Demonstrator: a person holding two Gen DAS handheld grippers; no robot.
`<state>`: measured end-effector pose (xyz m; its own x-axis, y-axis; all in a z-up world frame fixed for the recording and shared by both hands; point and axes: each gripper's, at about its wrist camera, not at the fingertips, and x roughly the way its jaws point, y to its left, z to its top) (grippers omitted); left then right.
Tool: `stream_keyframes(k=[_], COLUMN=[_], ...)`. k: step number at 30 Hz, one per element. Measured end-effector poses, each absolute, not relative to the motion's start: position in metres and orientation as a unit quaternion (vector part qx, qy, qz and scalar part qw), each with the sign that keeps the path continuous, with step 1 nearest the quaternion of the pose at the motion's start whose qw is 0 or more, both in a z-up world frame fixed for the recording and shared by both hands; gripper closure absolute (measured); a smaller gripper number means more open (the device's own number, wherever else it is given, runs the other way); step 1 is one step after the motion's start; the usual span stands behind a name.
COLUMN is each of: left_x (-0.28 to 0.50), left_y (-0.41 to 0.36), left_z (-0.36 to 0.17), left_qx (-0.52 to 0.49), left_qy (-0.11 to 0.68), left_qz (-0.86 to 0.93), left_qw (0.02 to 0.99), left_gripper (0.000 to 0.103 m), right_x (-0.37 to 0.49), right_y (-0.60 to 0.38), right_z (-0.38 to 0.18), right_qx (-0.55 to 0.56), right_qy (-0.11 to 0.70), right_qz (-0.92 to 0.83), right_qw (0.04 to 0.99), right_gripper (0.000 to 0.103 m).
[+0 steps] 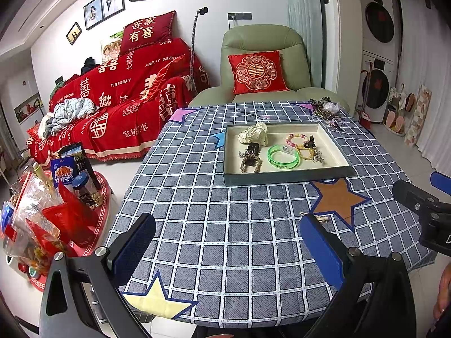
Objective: Organize jewelry
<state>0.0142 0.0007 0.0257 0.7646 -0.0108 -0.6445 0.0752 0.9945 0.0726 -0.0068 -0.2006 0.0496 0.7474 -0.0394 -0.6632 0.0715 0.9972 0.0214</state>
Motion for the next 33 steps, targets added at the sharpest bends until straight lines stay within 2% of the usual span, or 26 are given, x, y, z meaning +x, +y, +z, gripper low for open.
stream_keyframes(k=[33], left_x=[0.0151], left_y=[0.0000], left_z=[0.0234], left_qx=[0.039], left_qy=[0.345], left_qz=[-0.027], left_qw=[0.937], left_gripper=[0.000], right_x=[-0.0073], right_y=[-0.1998], right_z=[0.0489], right_qx=[0.024], right_qy=[0.355], right_qz=[-0.030], right_qw=[0.934], right_gripper=[0.000])
